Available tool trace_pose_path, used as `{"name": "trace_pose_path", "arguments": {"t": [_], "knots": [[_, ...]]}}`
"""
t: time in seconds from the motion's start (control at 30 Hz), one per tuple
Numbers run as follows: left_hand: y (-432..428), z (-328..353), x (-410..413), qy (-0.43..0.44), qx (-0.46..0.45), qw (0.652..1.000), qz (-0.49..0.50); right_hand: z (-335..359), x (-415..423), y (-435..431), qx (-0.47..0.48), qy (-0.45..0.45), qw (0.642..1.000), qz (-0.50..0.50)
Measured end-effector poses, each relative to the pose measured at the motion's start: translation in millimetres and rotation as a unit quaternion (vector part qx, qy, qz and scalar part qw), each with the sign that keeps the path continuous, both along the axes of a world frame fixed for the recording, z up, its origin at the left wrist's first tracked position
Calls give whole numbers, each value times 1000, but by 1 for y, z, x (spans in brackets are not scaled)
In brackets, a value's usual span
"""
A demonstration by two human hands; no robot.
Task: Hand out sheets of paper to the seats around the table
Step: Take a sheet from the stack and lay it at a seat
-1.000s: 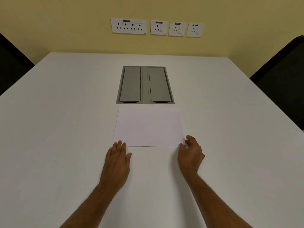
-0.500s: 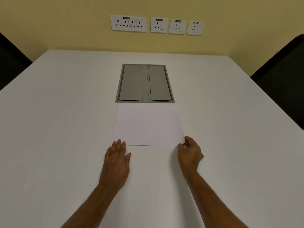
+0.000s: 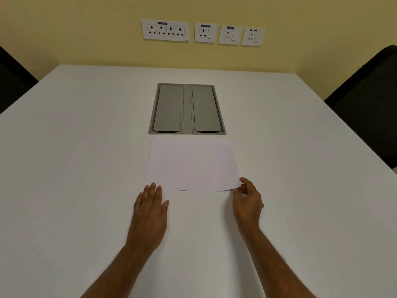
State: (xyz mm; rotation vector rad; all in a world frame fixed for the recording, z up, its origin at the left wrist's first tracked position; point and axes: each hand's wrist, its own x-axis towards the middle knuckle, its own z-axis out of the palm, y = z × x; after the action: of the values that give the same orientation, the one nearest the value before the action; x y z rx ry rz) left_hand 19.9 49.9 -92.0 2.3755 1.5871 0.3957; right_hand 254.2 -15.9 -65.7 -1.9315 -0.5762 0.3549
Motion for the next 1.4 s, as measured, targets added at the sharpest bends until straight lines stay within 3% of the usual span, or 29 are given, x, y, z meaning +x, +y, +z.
{"name": "trace_pose_path", "arguments": {"t": [0.8,1.0,1.4], "knots": [[-2,1,0,6,14,1000,0,-5,0,5,16,-11,1000,-17],[-3,1,0,1,21,1000,-2,-2,-1,10,-5,8,999,-41],[-3,-2,-2,1,32,999,-4,8,-1,26,-122,-81,987,-61]]}}
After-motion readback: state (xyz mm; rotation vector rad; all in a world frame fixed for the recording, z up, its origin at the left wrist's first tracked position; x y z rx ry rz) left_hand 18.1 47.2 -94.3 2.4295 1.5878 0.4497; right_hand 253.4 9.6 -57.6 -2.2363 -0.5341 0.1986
